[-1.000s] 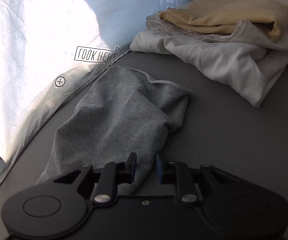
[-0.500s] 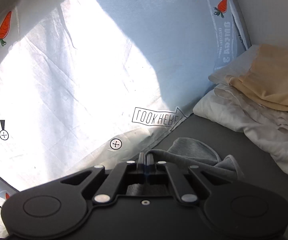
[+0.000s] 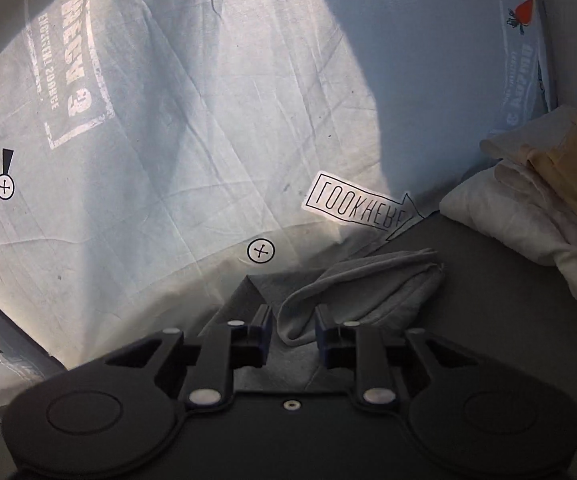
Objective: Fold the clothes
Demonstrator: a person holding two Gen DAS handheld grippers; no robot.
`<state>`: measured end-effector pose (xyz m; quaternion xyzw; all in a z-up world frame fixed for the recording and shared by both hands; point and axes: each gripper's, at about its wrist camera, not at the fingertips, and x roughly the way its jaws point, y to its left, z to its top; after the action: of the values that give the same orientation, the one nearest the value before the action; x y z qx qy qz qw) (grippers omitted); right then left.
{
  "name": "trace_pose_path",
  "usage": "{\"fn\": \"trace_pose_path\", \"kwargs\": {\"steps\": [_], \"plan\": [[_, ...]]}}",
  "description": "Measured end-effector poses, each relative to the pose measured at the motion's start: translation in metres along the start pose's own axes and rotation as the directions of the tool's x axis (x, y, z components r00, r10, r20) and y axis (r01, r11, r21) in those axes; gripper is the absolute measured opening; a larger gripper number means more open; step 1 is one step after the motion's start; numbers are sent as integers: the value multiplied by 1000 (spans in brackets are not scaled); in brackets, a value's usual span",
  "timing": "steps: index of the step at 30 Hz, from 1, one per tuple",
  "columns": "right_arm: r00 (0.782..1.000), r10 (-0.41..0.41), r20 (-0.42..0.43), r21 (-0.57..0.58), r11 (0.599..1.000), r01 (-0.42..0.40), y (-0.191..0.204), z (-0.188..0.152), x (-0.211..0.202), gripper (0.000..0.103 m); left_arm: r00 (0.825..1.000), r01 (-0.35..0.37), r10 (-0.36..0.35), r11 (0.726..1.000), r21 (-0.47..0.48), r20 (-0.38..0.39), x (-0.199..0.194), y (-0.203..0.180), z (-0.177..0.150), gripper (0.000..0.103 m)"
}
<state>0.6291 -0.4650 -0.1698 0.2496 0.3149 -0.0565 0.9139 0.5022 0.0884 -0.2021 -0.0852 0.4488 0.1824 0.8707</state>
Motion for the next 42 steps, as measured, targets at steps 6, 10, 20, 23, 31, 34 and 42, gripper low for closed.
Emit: {"fn": "trace_pose_path", "kwargs": {"steps": [6,10,20,23,31,34,42], "plan": [[999,-5,-49,49,999,8,-18,-23,5,7,999,-12,13,1000,-18,52,-3,-1,-7,103],[998,-10,-55,23,1000,11,-2,-21,23,10,995,-16,18,1000,-26,97,-4,-3,-14,103],[993,-89,-81,44,995,93,-5,-25,44,4,994,-14,16,1000,-23,112,-4,-2,-15,103],[993,-118,-24,38,992,119,-15,-30,7,3,993,-14,17,1000,-24,113,-4,-2,-15,103],[965,-259,-30,-28,966,258,-59,-60,-75,2,993,-16,19,999,-27,116,-4,-1,-15,103],[953,-298,-59,-87,952,293,-64,-74,-80,5,993,-17,20,999,-28,113,-4,-1,-15,103],[968,-244,64,-169,953,251,-37,-53,-67,26,993,-20,24,999,-32,118,-4,-2,-16,103]]}}
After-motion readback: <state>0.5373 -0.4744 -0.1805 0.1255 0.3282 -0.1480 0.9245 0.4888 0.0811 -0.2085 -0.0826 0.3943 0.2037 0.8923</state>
